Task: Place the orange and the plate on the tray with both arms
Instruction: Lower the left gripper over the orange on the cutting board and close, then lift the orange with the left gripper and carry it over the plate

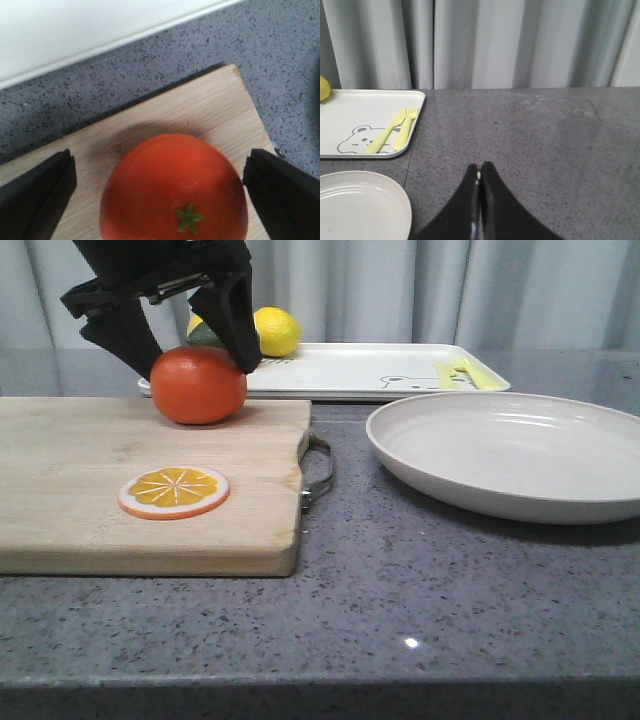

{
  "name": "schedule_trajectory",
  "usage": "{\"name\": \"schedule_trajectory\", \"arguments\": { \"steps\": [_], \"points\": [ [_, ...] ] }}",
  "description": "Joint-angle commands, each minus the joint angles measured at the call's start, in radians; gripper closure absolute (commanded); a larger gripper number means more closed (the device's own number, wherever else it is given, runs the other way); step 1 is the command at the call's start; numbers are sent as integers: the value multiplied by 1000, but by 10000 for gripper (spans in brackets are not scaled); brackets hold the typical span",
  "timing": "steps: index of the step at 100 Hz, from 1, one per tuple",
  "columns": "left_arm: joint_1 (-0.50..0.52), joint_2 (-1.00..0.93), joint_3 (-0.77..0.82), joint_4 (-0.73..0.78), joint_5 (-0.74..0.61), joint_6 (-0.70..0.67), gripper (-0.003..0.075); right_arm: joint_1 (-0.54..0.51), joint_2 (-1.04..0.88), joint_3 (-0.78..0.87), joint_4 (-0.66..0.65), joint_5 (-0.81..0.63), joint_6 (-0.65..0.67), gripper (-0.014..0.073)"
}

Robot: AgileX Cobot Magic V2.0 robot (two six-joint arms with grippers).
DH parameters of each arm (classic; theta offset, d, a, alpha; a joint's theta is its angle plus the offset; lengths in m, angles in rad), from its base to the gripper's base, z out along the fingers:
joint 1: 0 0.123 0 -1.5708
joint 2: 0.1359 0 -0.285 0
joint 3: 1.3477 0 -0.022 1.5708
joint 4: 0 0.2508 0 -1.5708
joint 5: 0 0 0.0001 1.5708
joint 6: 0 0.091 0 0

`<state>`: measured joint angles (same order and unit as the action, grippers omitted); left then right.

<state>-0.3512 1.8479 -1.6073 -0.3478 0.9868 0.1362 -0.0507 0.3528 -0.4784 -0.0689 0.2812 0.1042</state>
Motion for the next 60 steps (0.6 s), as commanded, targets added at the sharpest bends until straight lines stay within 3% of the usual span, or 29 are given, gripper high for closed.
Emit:
{"name": "schedule_trajectory", "arguments": {
  "steps": [1,18,44,60],
  "points": [
    [-8,-45,-32,-37,-3,1,69,2,16,-34,-3,-85,-1,650],
    [-8,-40,-32,-37,24,1,108,2,16,-34,-3,-85,-1,650],
    [-8,-38,-32,-49,32,1,319,2,16,-34,-3,-85,-1,650],
    [-8,-38,-41,-111,38,1,374,2,16,-34,-3,-85,-1,650]
  ]
}}
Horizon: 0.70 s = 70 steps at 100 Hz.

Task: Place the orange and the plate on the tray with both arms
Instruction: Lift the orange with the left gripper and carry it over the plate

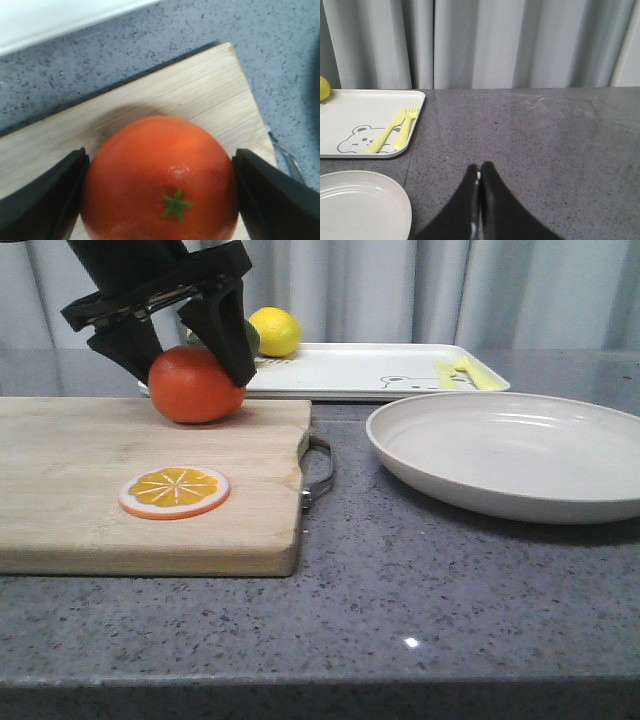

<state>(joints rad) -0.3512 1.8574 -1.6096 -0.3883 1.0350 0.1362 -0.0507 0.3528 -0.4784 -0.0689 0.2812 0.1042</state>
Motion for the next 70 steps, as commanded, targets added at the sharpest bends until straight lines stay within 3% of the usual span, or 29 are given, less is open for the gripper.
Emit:
{"name": "schedule_trajectory", "arguments": {
  "steps": [1,24,70],
  "points": [
    [-8,-47,-39,-75,-10,1,374,2,16,-34,-3,-85,-1,650],
    [-47,-47,-119,-107,12,1,373,2,16,-34,-3,-85,-1,650],
    [-304,-1,-202,-31,-112,-6,373,2,16,-34,-3,-85,-1,650]
  ]
}}
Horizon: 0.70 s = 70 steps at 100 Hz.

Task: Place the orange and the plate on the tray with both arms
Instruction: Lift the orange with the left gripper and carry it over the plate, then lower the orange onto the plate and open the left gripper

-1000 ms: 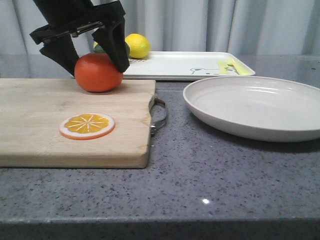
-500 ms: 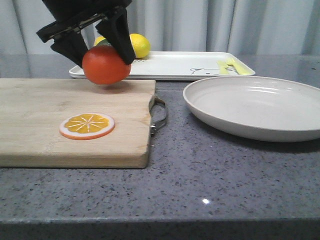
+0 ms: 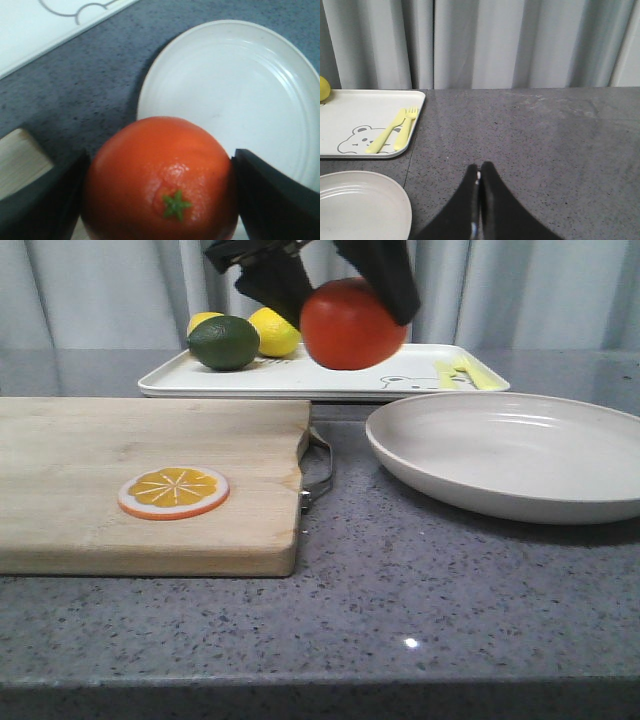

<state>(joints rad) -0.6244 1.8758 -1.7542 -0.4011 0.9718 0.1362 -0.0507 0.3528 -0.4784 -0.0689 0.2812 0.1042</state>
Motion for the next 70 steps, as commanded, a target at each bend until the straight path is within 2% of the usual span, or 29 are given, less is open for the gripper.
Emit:
{"name": "schedule_trajectory", "arguments": {
  "steps": [1,40,70],
  "points": [
    [-33,-16,-61,-20,-46,-7,373,2,16,-34,-3,-85,-1,650],
    [-136,171,-301,-27,47,-34,373,2,16,-34,-3,-85,-1,650],
    [-198,235,-324,-24,49,-34,373,2,16,-34,-3,-85,-1,650]
  ]
}}
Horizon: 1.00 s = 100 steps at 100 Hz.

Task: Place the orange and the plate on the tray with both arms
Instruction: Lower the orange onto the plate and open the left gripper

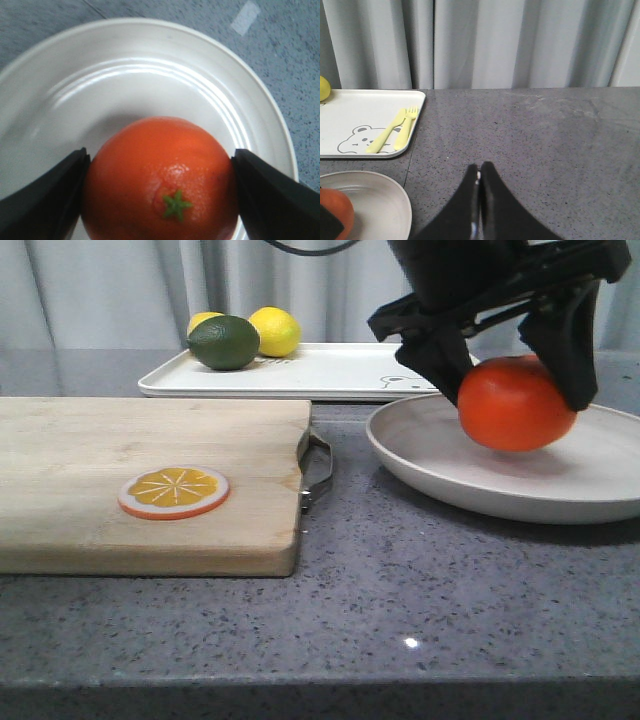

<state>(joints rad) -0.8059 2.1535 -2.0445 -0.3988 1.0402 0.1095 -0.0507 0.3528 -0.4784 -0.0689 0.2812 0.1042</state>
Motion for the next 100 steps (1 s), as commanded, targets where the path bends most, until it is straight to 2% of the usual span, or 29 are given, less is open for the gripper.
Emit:
{"name": "schedule_trajectory", "arguments": {
  "steps": [1,16,31,38,70,92,100],
  "points": [
    [-19,-43,-34,-27,-20,-8,373,2,16,-34,-3,-85,-1,650],
    [-18,-38,-34,-11,-22,-5,353,2,16,-34,-3,-85,-1,650],
    [-18,-38,-34,3,-2,-5,235,2,16,-34,-3,-85,-1,650],
    [-18,-38,-34,4,1,-5,204,2,16,-34,-3,-85,-1,650],
    [-18,-40,-70,19,32,-5,178,2,16,-34,-3,-85,-1,650],
    [-18,-42,-70,32,50,-7,54,2,16,-34,-3,-85,-1,650],
    [-18,-42,-70,37,72,-7,45,2,16,-34,-3,-85,-1,650]
  ]
}}
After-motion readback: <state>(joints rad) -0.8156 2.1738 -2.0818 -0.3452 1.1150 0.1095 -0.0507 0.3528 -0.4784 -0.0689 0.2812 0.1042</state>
